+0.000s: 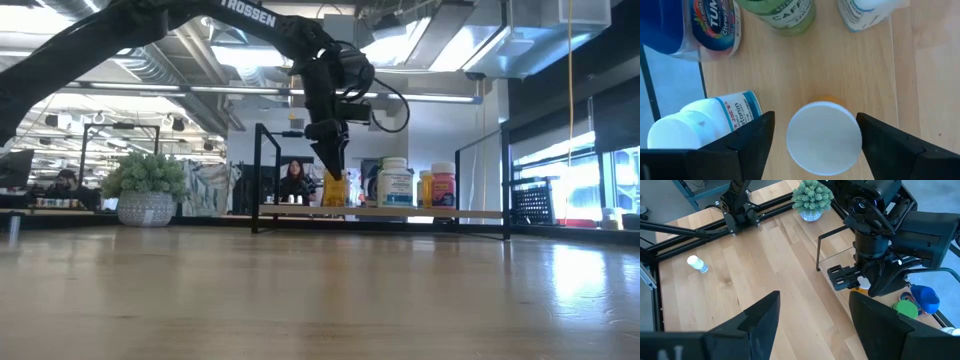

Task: Pick and place medicine bottles onto shelf by color
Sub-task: Put the orange pill bottle on the shelf, then put the white medicine bottle into the shelf

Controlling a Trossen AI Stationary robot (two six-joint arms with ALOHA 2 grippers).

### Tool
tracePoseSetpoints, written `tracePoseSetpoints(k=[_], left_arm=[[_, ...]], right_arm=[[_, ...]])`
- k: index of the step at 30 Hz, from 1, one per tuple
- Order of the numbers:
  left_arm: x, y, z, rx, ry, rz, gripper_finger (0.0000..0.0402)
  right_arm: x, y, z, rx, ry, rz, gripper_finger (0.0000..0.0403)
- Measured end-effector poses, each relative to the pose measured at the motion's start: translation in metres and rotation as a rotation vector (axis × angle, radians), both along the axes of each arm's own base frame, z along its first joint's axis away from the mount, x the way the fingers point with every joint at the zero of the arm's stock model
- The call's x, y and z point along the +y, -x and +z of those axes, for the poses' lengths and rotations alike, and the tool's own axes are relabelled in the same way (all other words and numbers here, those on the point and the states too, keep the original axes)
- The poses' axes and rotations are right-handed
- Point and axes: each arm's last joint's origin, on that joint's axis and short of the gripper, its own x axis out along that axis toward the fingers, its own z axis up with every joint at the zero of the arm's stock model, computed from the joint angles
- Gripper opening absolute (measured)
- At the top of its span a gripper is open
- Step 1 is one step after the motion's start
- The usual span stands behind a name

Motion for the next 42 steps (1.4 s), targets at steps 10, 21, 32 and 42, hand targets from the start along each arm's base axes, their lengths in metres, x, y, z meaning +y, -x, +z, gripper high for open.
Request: tracePoseSetpoints(k=[10, 21, 32, 42], left_arm=[[-0.002, 0.002, 0.023, -0.017, -0.011, -0.007, 0.0274], [-0.018, 0.021, 0.035, 0.164, 0.109, 0.036, 0.0275], [-0.006, 0.015, 0.008, 0.122, 0.11, 0.082, 0.0275], [-0.005, 0.013, 0.002, 0.105, 0.101, 0.082, 0.0275]], right_arm=[[0.0, 0.0, 0.0, 0.0, 0.0, 0.0, 0.0239], [0.0, 0.0, 0.0, 0.0, 0.0, 0.0, 0.0239], [0.0, 0.0, 0.0, 0.0, 0.0, 0.0, 0.0239], [0.0, 0.0, 0.0, 0.0, 0.0, 0.0, 0.0239]])
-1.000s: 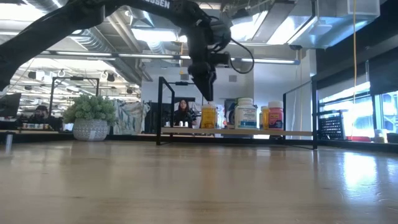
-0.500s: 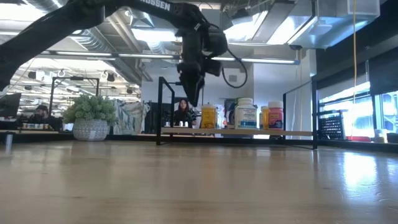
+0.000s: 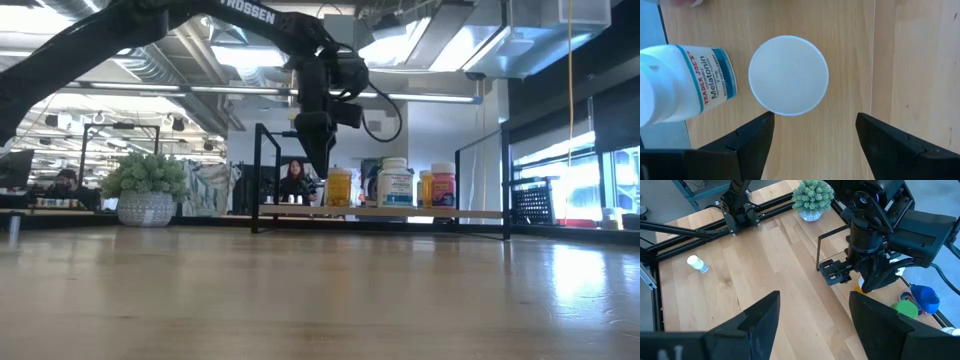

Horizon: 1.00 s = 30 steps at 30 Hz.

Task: Pick and place medicine bottles onto shelf by color
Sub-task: Put the white medicine bottle into the shelf

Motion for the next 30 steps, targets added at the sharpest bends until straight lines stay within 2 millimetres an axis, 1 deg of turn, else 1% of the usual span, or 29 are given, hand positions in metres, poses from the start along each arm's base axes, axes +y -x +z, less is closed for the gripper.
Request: tracePoseSetpoints(k=[3, 9, 10, 13, 17, 21, 25, 30], left_arm=[[-0.001, 0.003, 0.002, 0.023, 0.018, 0.027, 0.0275], [-0.007, 0.015, 0.023, 0.084, 0.064, 0.072, 0.0275], [-0.009, 0.017, 0.028, 0.083, 0.063, 0.075, 0.0275], [-0.017, 0.026, 0.051, 0.047, 0.05, 0.107, 0.0275], [-0.029, 0.036, 0.074, 0.027, 0.018, 0.152, 0.0275], [-0.046, 0.05, 0.096, 0.021, 0.009, 0.224, 0.0275], [-0.067, 0.067, 0.109, 0.021, 0.026, 0.304, 0.0275], [-0.106, 0.102, 0.123, -0.001, 0.022, 0.373, 0.0275]], right_arm=[[0.0, 0.0, 0.0, 0.0, 0.0, 0.0, 0.0239], [0.0, 0.0, 0.0, 0.0, 0.0, 0.0, 0.0239], [0.0, 0.0, 0.0, 0.0, 0.0, 0.0, 0.0239], [0.0, 0.0, 0.0, -0.001, 0.0, 0.0, 0.0239], [0.0, 0.0, 0.0, -0.001, 0.0, 0.0, 0.0239], [0.0, 0.0, 0.0, -0.002, 0.0, 0.0, 0.0239], [0.0, 0.0, 0.0, -0.002, 0.0, 0.0, 0.0239], [0.0, 0.0, 0.0, -0.002, 0.0, -0.001, 0.0239]])
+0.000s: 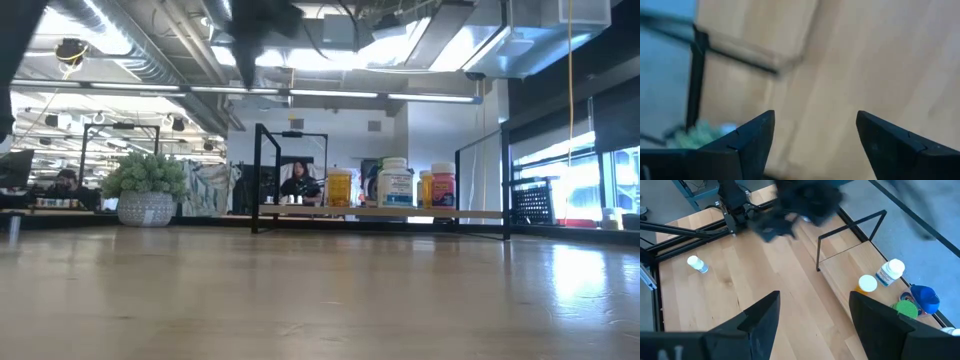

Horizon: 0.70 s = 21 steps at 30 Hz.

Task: Pick and place medicine bottles onto shelf by color
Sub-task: Put the white medicine bottle into the shelf

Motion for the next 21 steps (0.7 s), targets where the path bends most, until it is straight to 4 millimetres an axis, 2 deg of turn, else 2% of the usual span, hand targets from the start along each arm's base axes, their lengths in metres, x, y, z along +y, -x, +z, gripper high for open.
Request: tracePoseSetpoints(k=[8, 15, 21], left_arm=[[-0.068, 0.074, 0.006, -0.076, 0.071, 0.108, 0.0275], [-0.119, 0.124, -0.006, -0.084, 0.224, 0.09, 0.0275], [-0.15, 0.157, -0.024, -0.02, 0.291, 0.011, 0.0275]], right_arm=[[0.0, 0.0, 0.0, 0.0, 0.0, 0.0, 0.0239], [0.0, 0.0, 0.0, 0.0, 0.0, 0.0, 0.0239], [0.0, 0.0, 0.0, 0.0, 0.0, 0.0, 0.0239]])
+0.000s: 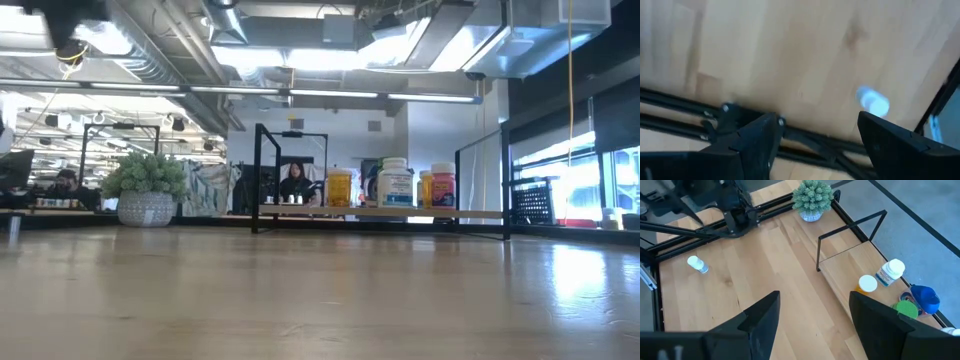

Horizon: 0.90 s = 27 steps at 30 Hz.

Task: Pick and place medicine bottles onto shelf by color
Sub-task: Put the white medicine bottle into the shelf

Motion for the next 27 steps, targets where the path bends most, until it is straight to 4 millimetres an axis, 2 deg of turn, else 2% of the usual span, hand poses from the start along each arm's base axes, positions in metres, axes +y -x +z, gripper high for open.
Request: tracePoseSetpoints(k=[7, 16, 27], left_arm=[[-0.029, 0.027, -0.026, 0.044, 0.056, -0.132, 0.0275], [-0.066, 0.033, -0.066, -0.059, 0.117, -0.341, 0.0275], [-0.093, 0.032, -0.106, -0.19, 0.227, -0.371, 0.0275]], right_arm=[[0.0, 0.0, 0.0, -0.007, -0.001, 0.0, 0.0239], [0.0, 0.0, 0.0, -0.006, -0.001, 0.0, 0.0239], [0.0, 0.0, 0.0, -0.007, 0.0, 0.0, 0.0239]])
